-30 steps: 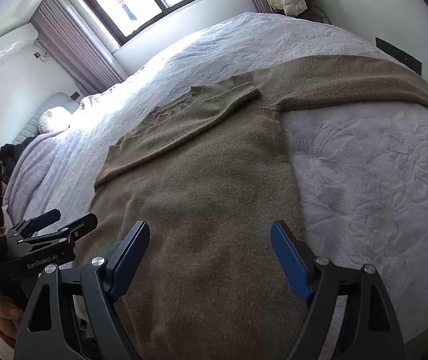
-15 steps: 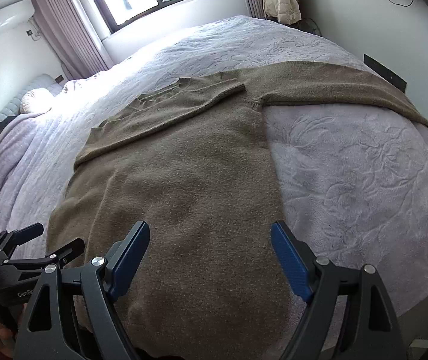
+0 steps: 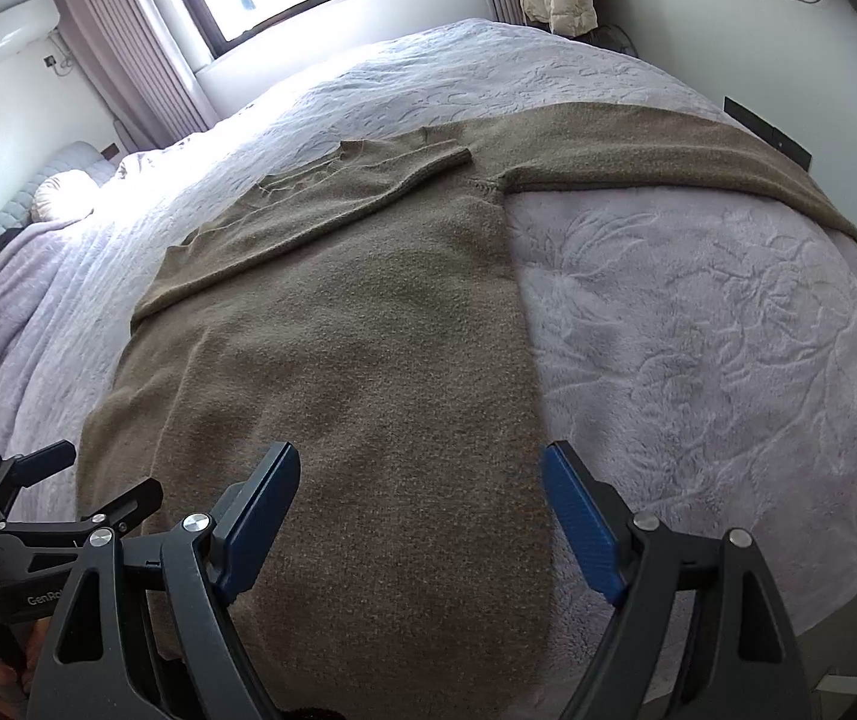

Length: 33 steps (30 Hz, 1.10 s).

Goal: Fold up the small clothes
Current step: 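Move the open right tool over to the other sleeve, then grasp the other sleeve with the right tool and lift it across the body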

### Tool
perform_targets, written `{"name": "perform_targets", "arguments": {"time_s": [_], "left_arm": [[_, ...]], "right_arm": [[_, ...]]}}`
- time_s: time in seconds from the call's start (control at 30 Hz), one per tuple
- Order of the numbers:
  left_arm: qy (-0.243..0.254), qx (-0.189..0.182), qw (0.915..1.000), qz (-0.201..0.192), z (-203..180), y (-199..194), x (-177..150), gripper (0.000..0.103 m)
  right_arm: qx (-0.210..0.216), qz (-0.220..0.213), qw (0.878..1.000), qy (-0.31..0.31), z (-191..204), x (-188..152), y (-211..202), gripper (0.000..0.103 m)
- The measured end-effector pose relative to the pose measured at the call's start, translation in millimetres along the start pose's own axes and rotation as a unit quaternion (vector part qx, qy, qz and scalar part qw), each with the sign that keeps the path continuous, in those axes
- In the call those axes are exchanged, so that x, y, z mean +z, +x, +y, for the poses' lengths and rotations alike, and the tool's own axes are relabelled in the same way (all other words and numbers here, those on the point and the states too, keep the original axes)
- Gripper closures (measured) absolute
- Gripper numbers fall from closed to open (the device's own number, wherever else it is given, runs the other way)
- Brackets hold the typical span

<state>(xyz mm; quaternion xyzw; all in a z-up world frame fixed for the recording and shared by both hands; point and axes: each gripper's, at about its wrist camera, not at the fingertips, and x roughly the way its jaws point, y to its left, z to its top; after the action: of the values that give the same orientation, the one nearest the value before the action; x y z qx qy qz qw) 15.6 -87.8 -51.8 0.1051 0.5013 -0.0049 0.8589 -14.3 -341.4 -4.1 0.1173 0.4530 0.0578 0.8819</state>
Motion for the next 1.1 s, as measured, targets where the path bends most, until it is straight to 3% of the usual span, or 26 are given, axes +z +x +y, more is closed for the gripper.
{"name": "perform_targets", "arguments": {"time_s": [0.5,1.1], "left_arm": [[0.024,0.014,0.9996,0.007,-19,5,9,0.001],[0.024,-0.014,0.9988,0.040,-34,24,18,0.001]], "right_arm": [[0.031,0.007,0.998,0.059,-35,-2,6,0.018],[0.056,0.003,0.995,0.077,-48,0,11,0.018]]}}
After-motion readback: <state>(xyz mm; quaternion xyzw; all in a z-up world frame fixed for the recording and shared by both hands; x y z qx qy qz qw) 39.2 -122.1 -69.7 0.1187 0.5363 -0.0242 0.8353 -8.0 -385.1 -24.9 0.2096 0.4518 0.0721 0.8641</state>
